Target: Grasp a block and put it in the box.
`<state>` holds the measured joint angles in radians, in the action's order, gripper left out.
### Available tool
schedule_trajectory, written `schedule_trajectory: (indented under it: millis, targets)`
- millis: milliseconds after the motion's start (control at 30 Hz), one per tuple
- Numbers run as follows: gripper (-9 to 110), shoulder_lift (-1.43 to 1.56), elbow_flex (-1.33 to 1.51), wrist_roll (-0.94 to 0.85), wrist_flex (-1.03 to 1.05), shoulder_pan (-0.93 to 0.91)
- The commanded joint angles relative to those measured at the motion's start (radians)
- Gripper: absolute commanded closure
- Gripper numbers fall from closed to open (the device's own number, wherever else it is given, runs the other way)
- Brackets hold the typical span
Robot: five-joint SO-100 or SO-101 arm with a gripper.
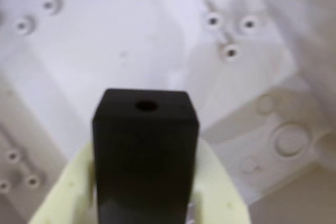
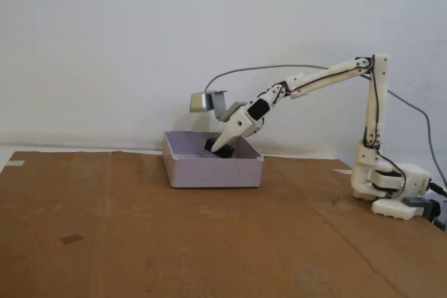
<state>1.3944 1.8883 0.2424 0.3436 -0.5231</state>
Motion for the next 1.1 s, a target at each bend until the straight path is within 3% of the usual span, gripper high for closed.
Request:
schedule_trajectory:
  millis: [0,1067]
  targets:
    - [100,0.021,-0.133,-0.011,-0.086,-0.014]
    - [100,-0.098,-0.173,-0.011,-0.107,0.009]
